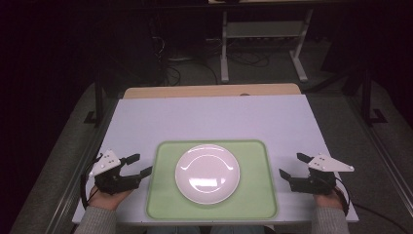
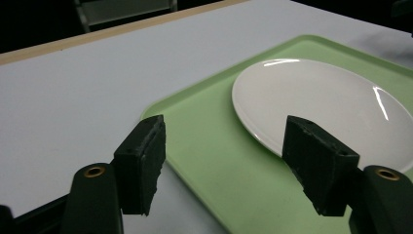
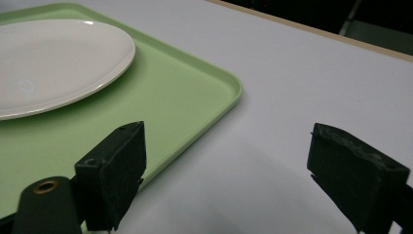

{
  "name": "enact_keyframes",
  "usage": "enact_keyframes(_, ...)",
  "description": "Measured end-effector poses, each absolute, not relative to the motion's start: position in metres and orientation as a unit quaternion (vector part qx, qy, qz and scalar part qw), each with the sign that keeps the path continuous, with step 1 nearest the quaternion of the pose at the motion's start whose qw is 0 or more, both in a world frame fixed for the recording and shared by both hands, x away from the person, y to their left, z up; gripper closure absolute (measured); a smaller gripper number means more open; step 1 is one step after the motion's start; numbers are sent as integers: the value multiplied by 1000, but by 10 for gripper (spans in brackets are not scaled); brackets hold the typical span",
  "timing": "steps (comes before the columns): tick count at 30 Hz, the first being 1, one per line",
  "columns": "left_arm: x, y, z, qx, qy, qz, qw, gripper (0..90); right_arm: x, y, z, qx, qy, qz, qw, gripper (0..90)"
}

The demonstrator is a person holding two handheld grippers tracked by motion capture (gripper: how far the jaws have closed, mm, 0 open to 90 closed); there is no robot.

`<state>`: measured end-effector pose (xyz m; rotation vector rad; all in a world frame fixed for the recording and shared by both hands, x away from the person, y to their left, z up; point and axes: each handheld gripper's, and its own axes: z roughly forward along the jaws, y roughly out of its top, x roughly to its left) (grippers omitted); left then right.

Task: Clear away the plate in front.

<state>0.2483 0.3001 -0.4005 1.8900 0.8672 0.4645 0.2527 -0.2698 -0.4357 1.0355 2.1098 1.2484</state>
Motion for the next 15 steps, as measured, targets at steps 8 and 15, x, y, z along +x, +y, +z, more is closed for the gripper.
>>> enact_keyframes(8,240,311,-407,773,364,200,479,296,252,-270,-434,376,771,458,235,133)
enact_keyframes(15,239,315,-415,786,357,209,460,294,250,-271,-433,373,768,464,235,133)
